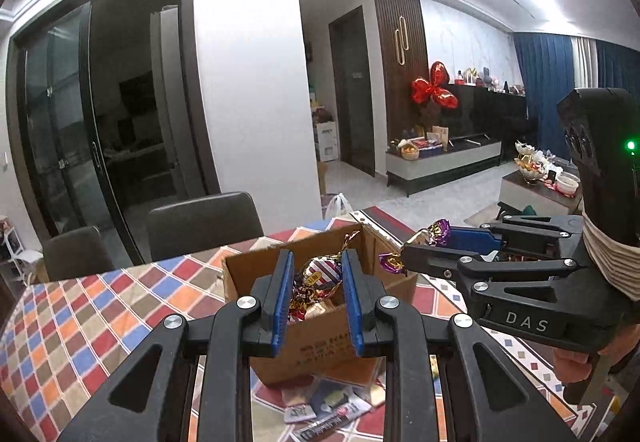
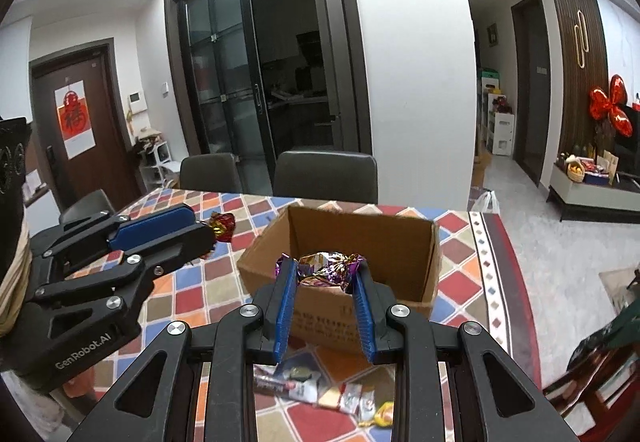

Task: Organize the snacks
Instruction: 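Carry both candies over the box and open both tools to drop them in, then move both open tools back to the snacks beside the box, then grasp the yellow snack packet with the right tool while the left tool grasps the white cracker packet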

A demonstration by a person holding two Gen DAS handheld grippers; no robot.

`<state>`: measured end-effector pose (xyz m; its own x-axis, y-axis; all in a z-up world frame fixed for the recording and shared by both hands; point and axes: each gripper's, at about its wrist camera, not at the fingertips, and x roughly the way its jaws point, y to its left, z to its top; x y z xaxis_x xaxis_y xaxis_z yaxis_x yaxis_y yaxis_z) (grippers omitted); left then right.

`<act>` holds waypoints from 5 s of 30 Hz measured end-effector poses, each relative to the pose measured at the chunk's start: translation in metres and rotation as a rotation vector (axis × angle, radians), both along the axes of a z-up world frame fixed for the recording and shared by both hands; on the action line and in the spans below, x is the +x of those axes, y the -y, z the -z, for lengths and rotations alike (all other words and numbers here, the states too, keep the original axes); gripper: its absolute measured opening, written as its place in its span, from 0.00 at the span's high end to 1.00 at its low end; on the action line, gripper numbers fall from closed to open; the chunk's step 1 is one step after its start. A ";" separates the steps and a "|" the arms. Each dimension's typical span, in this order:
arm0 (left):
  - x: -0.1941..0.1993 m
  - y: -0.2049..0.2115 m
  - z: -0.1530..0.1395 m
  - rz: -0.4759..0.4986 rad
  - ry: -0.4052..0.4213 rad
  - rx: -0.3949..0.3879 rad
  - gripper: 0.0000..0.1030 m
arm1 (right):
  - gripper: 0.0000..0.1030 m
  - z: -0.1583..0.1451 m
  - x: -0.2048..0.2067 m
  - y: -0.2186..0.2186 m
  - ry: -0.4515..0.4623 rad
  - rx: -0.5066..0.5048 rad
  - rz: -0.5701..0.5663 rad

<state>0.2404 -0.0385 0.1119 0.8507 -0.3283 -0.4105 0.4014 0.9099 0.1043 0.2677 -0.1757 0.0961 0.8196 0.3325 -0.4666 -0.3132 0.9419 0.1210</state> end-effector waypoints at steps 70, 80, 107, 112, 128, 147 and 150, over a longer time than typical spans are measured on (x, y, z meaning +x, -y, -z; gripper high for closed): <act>-0.037 0.037 0.118 -0.016 -0.109 0.173 0.55 | 0.47 0.106 -0.026 0.039 -0.214 -0.087 0.179; -0.027 0.045 0.166 0.019 -0.244 0.203 0.55 | 0.47 0.152 -0.019 0.041 -0.347 -0.094 0.162; 0.017 0.052 0.211 0.096 -0.434 0.159 0.49 | 0.66 0.208 0.020 0.047 -0.474 -0.043 0.188; 0.024 0.054 0.215 0.113 -0.446 0.181 0.48 | 0.73 0.209 0.019 0.045 -0.458 -0.057 0.182; 0.041 0.084 0.235 0.230 -0.432 0.358 0.39 | 0.77 0.193 -0.006 0.038 -0.400 -0.037 0.198; 0.038 0.071 0.227 0.251 -0.473 0.247 0.68 | 0.78 0.190 -0.007 0.035 -0.408 -0.016 0.190; 0.035 0.067 0.222 0.227 -0.461 0.229 0.68 | 0.78 0.187 -0.009 0.034 -0.403 -0.014 0.186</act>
<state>0.2754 -0.1054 -0.1096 0.4849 -0.3404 -0.8056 0.6351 0.7703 0.0568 0.2592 -0.2099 -0.0907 0.6166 0.1877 -0.7646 -0.0682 0.9803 0.1856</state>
